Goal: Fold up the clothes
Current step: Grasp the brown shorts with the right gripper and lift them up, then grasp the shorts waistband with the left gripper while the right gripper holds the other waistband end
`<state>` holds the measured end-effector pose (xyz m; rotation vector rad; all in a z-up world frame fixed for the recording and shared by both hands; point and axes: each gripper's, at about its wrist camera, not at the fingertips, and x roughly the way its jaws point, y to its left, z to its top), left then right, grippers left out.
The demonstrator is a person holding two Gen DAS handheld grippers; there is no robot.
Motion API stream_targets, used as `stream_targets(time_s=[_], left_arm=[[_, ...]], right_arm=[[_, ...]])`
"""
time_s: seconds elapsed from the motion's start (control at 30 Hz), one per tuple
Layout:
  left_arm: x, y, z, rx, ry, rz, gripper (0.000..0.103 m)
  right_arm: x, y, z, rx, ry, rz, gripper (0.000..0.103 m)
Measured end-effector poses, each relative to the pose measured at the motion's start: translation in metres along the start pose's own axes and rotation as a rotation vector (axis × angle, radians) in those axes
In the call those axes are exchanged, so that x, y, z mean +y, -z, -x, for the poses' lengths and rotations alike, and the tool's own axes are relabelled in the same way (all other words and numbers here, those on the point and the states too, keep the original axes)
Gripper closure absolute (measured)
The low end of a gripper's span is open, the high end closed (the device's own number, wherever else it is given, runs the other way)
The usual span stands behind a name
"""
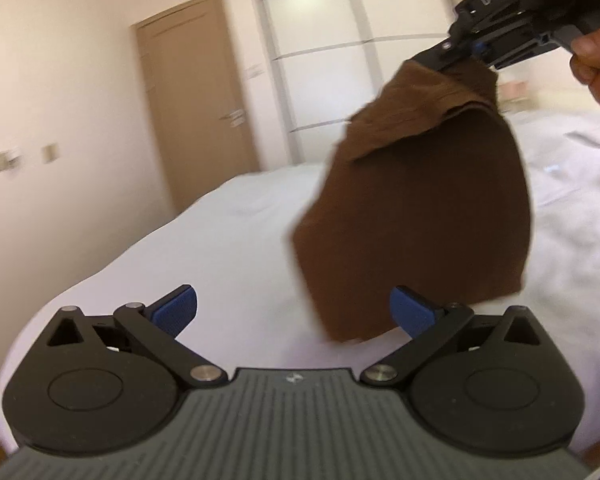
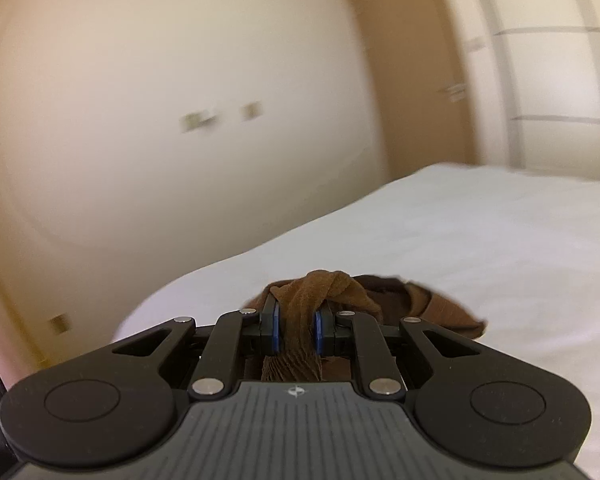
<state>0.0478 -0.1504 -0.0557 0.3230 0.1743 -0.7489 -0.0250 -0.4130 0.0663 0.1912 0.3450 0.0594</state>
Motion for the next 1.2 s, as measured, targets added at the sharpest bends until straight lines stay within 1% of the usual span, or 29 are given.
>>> stream_targets(time_s=[0.07,0.17,0.23,0.3,0.37,0.4,0.43,0.47,0.5,0.6,0.63,0.67,0.73,0.77,0.8,0.87,0.97,1.03,1.1,1.17,1.2], left_arm=[[-0.025,-0.009,0.004,-0.029,0.058,-0.009,0.001],[-0.059,-0.021,0.005,-0.054,0.123,-0.008,0.001],[-0.077,-0.026,0.003,-0.053,0.15,-0.006,0.001],[-0.086,-0.03,-0.002,-0.042,0.172,-0.005,0.001],[-0.091,-0.033,-0.007,-0.026,0.19,-0.011,0.001],[-0.095,-0.034,-0.01,-0.017,0.193,-0.021,0.001],[-0.098,-0.035,-0.013,-0.008,0.196,-0.031,0.001],[-0.101,-0.037,-0.017,0.001,0.2,-0.041,0.001],[-0.104,-0.038,-0.02,0.011,0.203,-0.051,0.001],[-0.109,-0.037,-0.03,0.034,0.227,-0.07,0.001],[-0.113,-0.038,-0.035,0.041,0.24,-0.074,0.001],[-0.118,-0.038,-0.04,0.048,0.255,-0.078,0.001],[-0.133,-0.037,-0.042,0.05,0.295,-0.088,0.001],[-0.144,-0.037,-0.038,0.044,0.317,-0.093,0.001],[-0.155,-0.045,-0.042,0.032,0.342,-0.099,0.001],[-0.172,-0.051,-0.04,-0.001,0.387,-0.11,0.001],[-0.198,-0.054,-0.032,-0.062,0.45,-0.145,0.001],[-0.214,-0.052,-0.033,-0.055,0.441,-0.179,0.002],[-0.223,-0.048,-0.04,-0.045,0.41,-0.217,0.002],[-0.223,-0.045,-0.045,-0.034,0.374,-0.25,0.006],[-0.22,-0.044,-0.047,-0.027,0.364,-0.256,0.007]], right_arm=[[-0.015,-0.001,0.048,-0.025,0.099,0.006,0.087],[-0.034,-0.002,0.117,-0.058,0.247,0.027,0.087],[-0.042,-0.003,0.142,-0.057,0.292,0.045,0.087],[-0.058,0.002,0.144,-0.029,0.29,0.024,0.087],[-0.076,0.012,0.136,0.012,0.267,-0.016,0.083],[-0.084,0.02,0.125,0.044,0.242,-0.042,0.08],[-0.093,0.028,0.115,0.069,0.216,-0.066,0.072],[-0.102,0.037,0.105,0.091,0.19,-0.089,0.068],[-0.111,0.045,0.096,0.113,0.163,-0.113,0.068],[-0.132,0.054,0.104,0.076,0.165,-0.182,0.066],[-0.139,0.056,0.108,0.059,0.169,-0.204,0.058],[-0.146,0.058,0.111,0.043,0.173,-0.227,0.045],[-0.159,0.063,0.119,0.01,0.18,-0.273,0.035],[-0.166,0.065,0.123,-0.006,0.183,-0.295,0.035],[-0.172,0.067,0.127,-0.023,0.187,-0.318,0.035],[-0.185,0.078,0.133,-0.024,0.198,-0.368,0.035],[-0.193,0.095,0.153,-0.042,0.242,-0.39,0.035],[-0.195,0.108,0.156,-0.031,0.268,-0.392,0.035],[-0.197,0.122,0.158,-0.014,0.293,-0.393,0.035],[-0.195,0.136,0.161,0.025,0.309,-0.351,0.035],[-0.194,0.143,0.162,0.047,0.316,-0.326,0.035]])
